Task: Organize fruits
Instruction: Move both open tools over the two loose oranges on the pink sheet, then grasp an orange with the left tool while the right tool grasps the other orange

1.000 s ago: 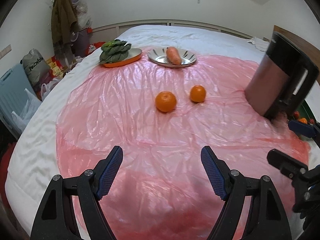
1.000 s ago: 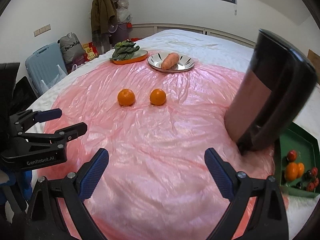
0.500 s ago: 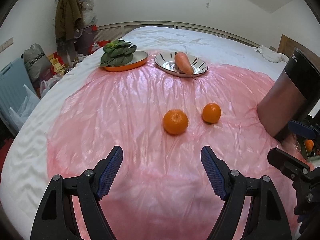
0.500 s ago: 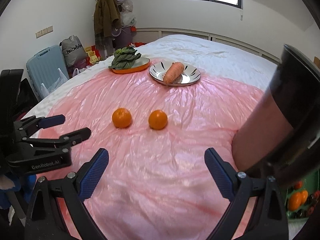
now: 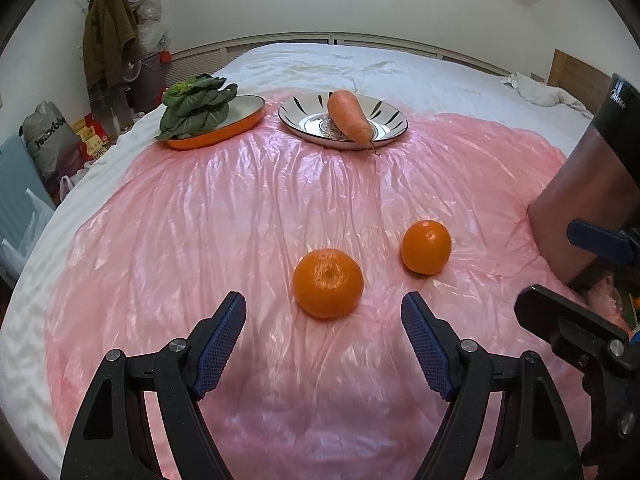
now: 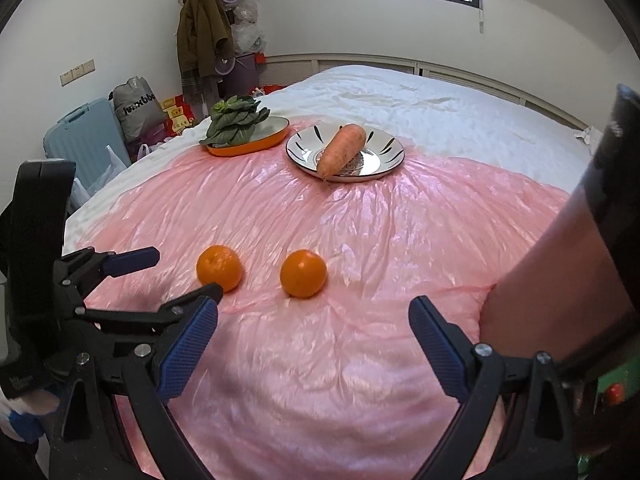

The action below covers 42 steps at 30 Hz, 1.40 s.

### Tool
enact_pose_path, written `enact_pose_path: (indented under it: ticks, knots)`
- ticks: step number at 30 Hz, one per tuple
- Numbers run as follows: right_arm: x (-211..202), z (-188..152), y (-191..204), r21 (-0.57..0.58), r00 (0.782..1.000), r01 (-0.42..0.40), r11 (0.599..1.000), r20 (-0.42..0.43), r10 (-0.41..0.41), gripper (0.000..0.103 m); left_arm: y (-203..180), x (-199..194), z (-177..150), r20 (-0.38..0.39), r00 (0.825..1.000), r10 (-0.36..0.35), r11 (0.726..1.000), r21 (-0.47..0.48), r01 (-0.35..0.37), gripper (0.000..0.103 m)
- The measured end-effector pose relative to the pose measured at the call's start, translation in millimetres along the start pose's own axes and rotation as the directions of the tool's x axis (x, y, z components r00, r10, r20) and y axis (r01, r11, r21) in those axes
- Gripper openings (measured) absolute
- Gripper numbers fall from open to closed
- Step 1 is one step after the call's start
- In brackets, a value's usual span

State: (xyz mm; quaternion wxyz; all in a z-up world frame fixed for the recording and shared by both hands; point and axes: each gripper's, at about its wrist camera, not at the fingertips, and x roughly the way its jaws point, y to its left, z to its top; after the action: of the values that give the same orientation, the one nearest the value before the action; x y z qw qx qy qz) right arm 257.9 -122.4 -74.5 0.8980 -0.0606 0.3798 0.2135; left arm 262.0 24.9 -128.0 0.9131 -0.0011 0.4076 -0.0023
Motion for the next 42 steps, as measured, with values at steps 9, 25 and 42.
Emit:
enact_pose_path:
  ticks: [9, 25, 42]
  knots:
    - [45, 22, -5, 0.036, 0.998, -0.047, 0.998, -0.039, 0.049, 0.103, -1, 25, 4, -0.025, 1.0, -0.019, 0.999, 0.028, 0.02, 0.069]
    - [110, 18, -8, 0.096, 0.979, -0.089, 0.991, -0.175, 0.104, 0.095, -3, 48, 9, -0.056, 0.995, -0.086, 0.992, 0.089, 0.091, 0.05]
    - [112, 11, -20, 0.181, 0.977, -0.14, 0.973, -0.136, 0.166, 0.066, 11, 53, 6, -0.037, 0.989, -0.143, 0.989, 0.044, 0.144, 0.04]
